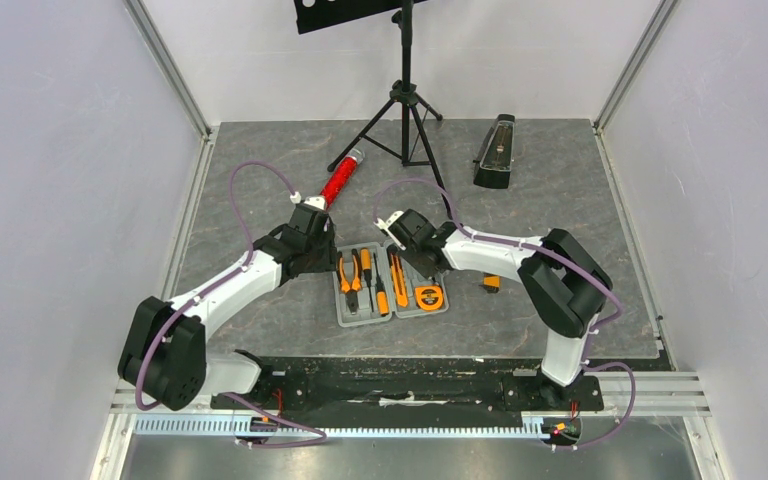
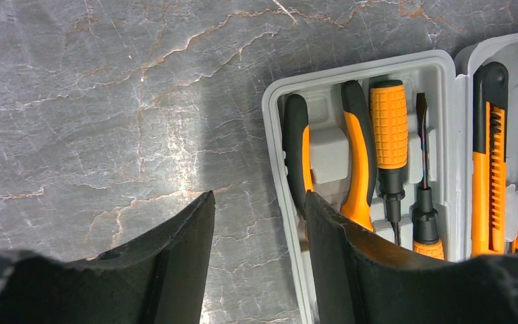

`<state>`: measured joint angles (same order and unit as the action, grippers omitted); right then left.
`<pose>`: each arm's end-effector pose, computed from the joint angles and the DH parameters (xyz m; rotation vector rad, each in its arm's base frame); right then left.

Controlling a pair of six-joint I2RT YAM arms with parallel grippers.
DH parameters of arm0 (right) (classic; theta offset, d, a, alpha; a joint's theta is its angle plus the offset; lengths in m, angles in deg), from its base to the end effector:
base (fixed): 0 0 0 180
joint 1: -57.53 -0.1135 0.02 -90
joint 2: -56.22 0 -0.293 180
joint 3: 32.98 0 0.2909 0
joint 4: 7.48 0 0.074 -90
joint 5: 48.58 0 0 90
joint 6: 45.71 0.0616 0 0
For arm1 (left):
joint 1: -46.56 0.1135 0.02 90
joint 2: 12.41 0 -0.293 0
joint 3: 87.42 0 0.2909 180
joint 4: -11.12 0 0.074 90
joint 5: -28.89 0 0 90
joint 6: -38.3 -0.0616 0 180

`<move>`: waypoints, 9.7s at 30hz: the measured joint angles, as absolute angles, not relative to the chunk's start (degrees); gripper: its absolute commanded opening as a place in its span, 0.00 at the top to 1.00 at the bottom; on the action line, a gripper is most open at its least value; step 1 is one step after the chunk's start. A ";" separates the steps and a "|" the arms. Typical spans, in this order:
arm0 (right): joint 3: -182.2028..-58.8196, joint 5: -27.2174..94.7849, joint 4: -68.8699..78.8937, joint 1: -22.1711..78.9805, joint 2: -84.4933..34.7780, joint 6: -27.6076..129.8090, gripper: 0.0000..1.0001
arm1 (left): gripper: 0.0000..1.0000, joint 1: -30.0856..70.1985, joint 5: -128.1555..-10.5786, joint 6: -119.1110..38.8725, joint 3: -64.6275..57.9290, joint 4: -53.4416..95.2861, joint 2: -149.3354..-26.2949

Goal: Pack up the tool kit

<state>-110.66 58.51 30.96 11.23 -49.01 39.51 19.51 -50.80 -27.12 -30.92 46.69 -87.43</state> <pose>0.2956 0.2832 0.1403 -1.0629 2.4202 -0.1721 0.2713 -0.1262 0.1951 -0.0192 2.4991 -0.1496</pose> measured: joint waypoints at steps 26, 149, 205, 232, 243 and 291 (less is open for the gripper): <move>-102.79 33.92 28.36 11.62 -38.08 40.56 1.00 | 0.43 19.51 -51.24 -27.12 -30.92 46.45 -87.43; -104.49 91.86 38.87 -0.20 -43.56 52.06 0.93 | 0.42 19.51 -52.68 -22.33 -36.58 43.89 -88.53; -100.43 57.09 22.44 18.79 -37.07 50.00 1.00 | 0.42 19.51 -52.75 -22.36 -36.58 43.91 -88.44; -81.72 54.46 23.12 18.79 -22.47 60.21 0.96 | 0.42 19.51 -53.34 -22.36 -36.58 43.91 -88.29; -85.59 54.11 26.77 18.83 -22.54 60.86 0.70 | 0.42 19.51 -53.99 -22.38 -35.07 44.94 -85.71; -86.94 47.97 29.74 36.73 -26.93 62.04 0.43 | 0.39 20.51 -36.72 -43.14 -26.88 48.17 -70.84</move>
